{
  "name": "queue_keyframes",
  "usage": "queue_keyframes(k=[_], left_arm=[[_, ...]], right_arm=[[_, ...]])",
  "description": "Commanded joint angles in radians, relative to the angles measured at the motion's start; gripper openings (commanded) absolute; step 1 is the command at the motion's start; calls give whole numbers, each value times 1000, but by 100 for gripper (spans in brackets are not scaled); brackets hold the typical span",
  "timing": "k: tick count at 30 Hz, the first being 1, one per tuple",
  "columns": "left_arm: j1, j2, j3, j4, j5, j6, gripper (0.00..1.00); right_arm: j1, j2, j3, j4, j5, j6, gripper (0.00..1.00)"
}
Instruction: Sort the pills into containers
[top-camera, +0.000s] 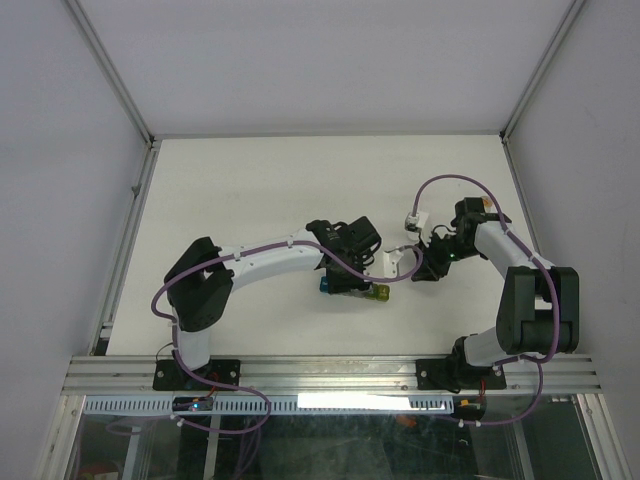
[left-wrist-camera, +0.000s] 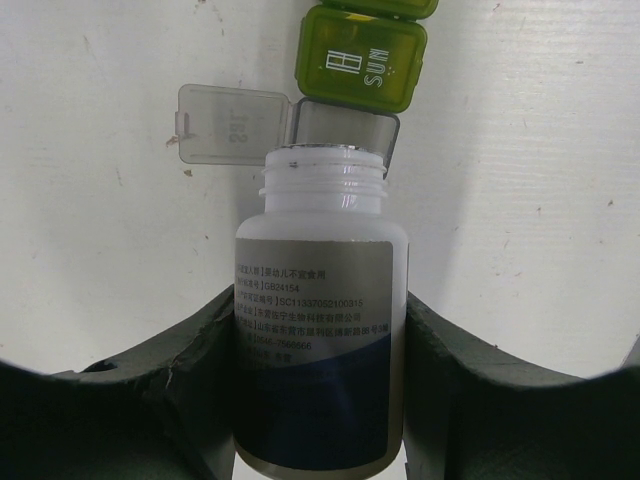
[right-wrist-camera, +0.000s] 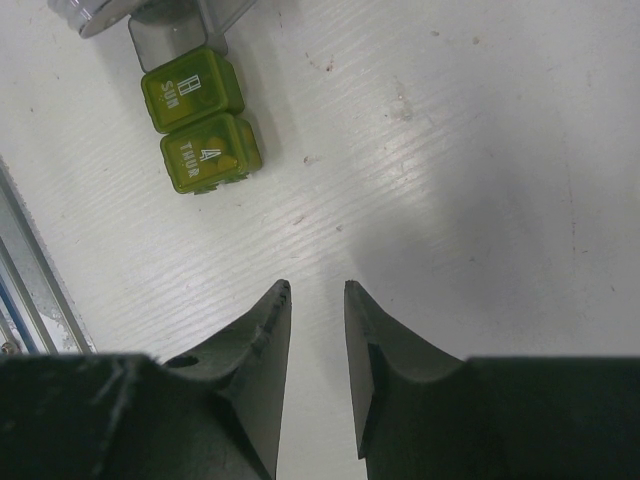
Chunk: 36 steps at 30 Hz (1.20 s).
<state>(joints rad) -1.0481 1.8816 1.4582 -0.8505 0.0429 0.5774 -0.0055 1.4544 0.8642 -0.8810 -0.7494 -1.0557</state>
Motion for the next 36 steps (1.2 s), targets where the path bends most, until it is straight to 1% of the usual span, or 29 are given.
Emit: queue_keyframes(k=[1,3,4,5,6,7,9,10,12,13,14,15,16,17,18,20,21,23,24,26,27,28,29,31,32,33,34,36], left_arm=[[-24,1,92,-30,1,-11,0],[-16,-30,6,26,-21,30,0],[-9,-27,-12,35,-42,35,0],[-10,-9,26,6,-41,13,0],[-14,5,70,-26,-9,-14,0],[-17,2,72,-15,11,-9,0],[-7,-24,-8,34,-29,33,0],[-6,-14,-3,15,-51,27,0],[-13,-1,71,-26,-11,-14,0],[-15,-15,57,-3,2,-4,0],[-10,-26,13,28,-13,20,0],[-8,-19,-10,22,-45,28,0],[-11,1,27,-16,-43,2,0],[-14,8,70,-36,-12,-29,0],[-18,0,69,-28,1,-21,0],[-13,-17,-9,8,-41,7,0],[-11,-12,-7,4,-47,0,0],[-33,0,62,-46,-30,-33,0],[-37,-14,50,-32,-22,-24,0],[-18,-37,-36,29,-58,22,0],[-15,-21,-11,3,-74,10,0],[-15,-2,38,-40,-48,-16,0],[-15,-3,52,-33,-24,-20,0],[-8,-27,-17,17,-50,23,0],[-12,-10,7,-13,-65,9,0],[-15,4,58,-50,-40,-18,0],[-19,0,74,-54,-16,-27,0],[-9,-24,-7,1,-51,12,0]], right_arm=[[-11,-7,38,0,-34,-3,31],[-11,-6,36,4,-38,-4,31],[-11,-5,39,2,-38,-4,31],[-11,-3,40,0,-36,-3,31],[-11,-5,37,0,-33,-3,31],[-11,-7,34,2,-33,-3,31],[-11,-7,36,5,-36,-4,31],[-11,-5,38,2,-34,-3,31],[-11,-6,36,2,-34,-3,31],[-11,-8,33,6,-35,-3,31],[-11,-6,34,6,-36,-3,31],[-10,-3,36,3,-34,-3,31],[-11,-1,38,0,-32,-3,31],[-11,-2,38,0,-31,-3,31],[-11,-4,35,4,-33,-3,31],[-11,-2,35,6,-34,-3,31],[-11,0,37,3,-31,-3,31],[-11,-3,36,3,-30,-3,31],[-11,-2,32,6,-32,-3,31],[-11,2,38,3,-35,-4,31],[-11,2,41,-1,-33,-4,31],[-11,-1,37,-2,-30,-4,31],[-10,-5,33,2,-30,-4,31],[-11,-8,30,9,-30,-3,31],[-10,-6,34,5,-26,-1,31],[-12,-6,36,2,-24,-1,31],[-12,-9,33,5,-26,-1,31],[-12,-9,30,10,-31,-1,31]])
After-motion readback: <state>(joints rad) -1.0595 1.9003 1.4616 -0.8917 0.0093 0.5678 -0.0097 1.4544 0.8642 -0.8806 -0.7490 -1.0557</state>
